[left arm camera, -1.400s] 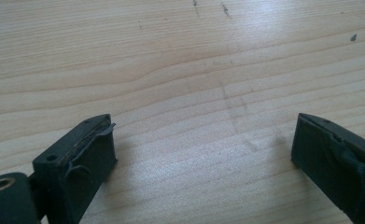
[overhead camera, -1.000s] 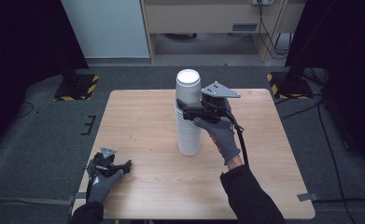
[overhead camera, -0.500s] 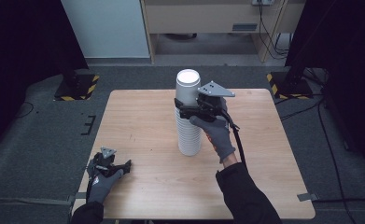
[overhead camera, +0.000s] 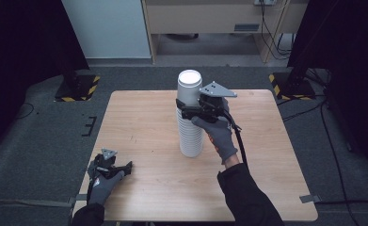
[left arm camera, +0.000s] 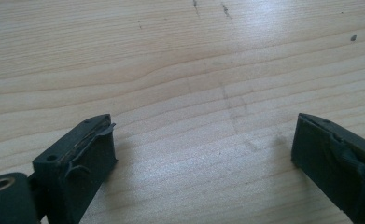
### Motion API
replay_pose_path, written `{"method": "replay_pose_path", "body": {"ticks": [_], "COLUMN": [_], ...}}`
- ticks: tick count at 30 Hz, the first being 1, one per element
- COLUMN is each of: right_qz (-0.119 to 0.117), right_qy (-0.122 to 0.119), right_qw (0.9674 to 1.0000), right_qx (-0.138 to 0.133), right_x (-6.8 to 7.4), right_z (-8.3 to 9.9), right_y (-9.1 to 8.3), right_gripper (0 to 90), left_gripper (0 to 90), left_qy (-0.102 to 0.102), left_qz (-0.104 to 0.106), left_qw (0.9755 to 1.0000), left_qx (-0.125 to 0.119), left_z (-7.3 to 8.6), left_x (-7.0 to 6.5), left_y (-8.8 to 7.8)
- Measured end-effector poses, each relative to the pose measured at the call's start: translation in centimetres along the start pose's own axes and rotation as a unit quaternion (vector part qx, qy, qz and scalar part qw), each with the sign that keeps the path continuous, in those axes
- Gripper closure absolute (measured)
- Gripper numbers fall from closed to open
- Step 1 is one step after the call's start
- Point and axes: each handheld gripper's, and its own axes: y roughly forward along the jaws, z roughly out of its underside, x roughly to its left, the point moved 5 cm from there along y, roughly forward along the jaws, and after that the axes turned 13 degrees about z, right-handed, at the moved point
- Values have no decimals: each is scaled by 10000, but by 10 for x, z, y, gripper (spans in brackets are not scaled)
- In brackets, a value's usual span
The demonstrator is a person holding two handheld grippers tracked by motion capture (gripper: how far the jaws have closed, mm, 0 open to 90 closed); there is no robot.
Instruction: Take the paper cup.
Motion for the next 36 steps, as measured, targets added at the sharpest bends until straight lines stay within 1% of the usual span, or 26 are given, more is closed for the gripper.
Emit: {"method": "replay_pose_path", "body": {"ticks": [2, 3, 7, 16, 23, 24, 31, 36], "right_qz": [-25, -40, -45, -50, -66, -64, -71, -90], "right_qy": [-7, 47, 30, 75, 99, 68, 59, 90], "right_qw": [10000, 9999, 9999, 9997, 9996, 9996, 9995, 9994], "right_qx": [-15, -130, -124, -224, -257, -268, -293, -318], "right_x": [0, -1, -1, -1, -2, -2, -2, -3], "right_z": [0, -3, -6, -13, -15, -16, -19, -20], "right_y": [-1, -2, -3, -6, -7, -7, -10, -10], "right_gripper": [124, 125, 126, 129, 130, 130, 133, 134], "left_gripper": [54, 54, 54, 54, 54, 54, 54, 54], "left_qy": [-1, -1, -1, -1, -1, -2, -1, -2], "left_qz": [-1, 1, 0, 0, 1, 1, 1, 1], "left_qw": [10000, 10000, 10000, 10000, 10000, 10000, 10000, 10000], "left_qx": [-1, -1, -2, -1, 0, -2, -1, -1], "left_z": [0, 0, 0, 0, 0, 0, 0, 0], "left_x": [0, 0, 0, 0, 0, 0, 0, 0], "left_y": [0, 0, 0, 0, 0, 0, 0, 0]}}
